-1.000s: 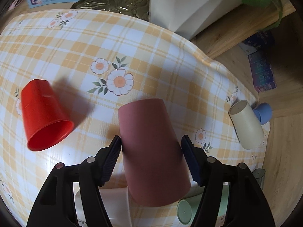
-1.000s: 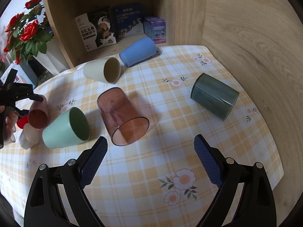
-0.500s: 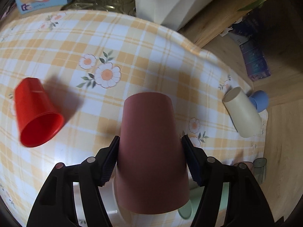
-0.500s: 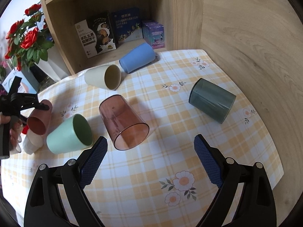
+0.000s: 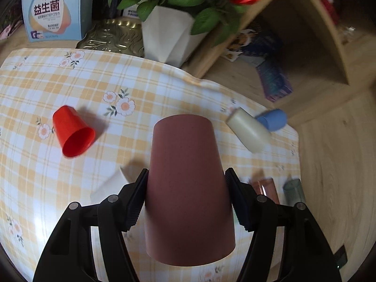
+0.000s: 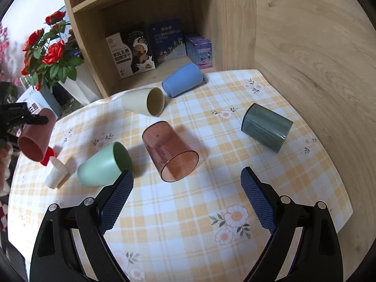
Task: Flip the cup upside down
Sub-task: 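Tilt the pink cup upright with the left gripper, set it down, open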
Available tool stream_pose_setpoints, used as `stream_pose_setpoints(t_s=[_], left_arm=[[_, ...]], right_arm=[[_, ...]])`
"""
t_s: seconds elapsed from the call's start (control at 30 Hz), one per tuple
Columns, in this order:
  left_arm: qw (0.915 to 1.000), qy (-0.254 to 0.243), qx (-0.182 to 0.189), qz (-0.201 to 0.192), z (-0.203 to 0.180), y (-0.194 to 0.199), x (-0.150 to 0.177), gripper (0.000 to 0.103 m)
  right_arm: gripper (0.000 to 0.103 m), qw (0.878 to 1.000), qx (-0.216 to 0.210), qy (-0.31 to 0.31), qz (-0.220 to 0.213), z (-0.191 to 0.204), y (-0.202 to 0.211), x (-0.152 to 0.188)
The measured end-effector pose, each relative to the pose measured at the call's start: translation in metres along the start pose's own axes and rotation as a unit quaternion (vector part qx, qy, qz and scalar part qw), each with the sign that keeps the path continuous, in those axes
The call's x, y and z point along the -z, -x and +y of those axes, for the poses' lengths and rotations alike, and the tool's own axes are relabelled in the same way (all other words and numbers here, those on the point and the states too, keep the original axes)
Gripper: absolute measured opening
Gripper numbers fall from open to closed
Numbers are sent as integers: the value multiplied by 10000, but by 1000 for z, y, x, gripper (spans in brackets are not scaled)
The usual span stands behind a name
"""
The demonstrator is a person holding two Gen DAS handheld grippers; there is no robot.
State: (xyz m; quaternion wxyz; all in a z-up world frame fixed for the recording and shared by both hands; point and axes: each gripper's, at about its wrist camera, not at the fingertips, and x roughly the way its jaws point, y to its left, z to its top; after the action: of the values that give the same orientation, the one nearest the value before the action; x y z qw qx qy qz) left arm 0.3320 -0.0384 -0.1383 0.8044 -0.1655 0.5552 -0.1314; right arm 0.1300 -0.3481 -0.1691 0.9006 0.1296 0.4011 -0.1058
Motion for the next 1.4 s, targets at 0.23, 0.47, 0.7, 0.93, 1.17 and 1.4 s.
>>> stream_pose_setpoints(t_s=[0.23,0.47,0.7,0.93,1.17,1.4], left_arm=[[9991,-399,80,142,-9,14,91,63],[9984,-411,20,385,-10,-22,164,63],[9977,-564,-243,293,-18,-41,193,62],[9958,-736,-392,370,-25,-49,206,60],[9951,-790,-309,505,-39,-57,206,60],[9936,-951,-259,559,-50,-63,209,60]], right_arm=[[90,10000,-14,-44,-11,-7,12,10],[90,9998,-100,-116,121,-9,11,23],[90,9997,-213,13,147,-4,16,29],[90,9996,-223,-8,156,-5,17,30],[90,9996,-201,-6,173,-6,17,32],[90,9998,-127,2,182,-10,20,32]])
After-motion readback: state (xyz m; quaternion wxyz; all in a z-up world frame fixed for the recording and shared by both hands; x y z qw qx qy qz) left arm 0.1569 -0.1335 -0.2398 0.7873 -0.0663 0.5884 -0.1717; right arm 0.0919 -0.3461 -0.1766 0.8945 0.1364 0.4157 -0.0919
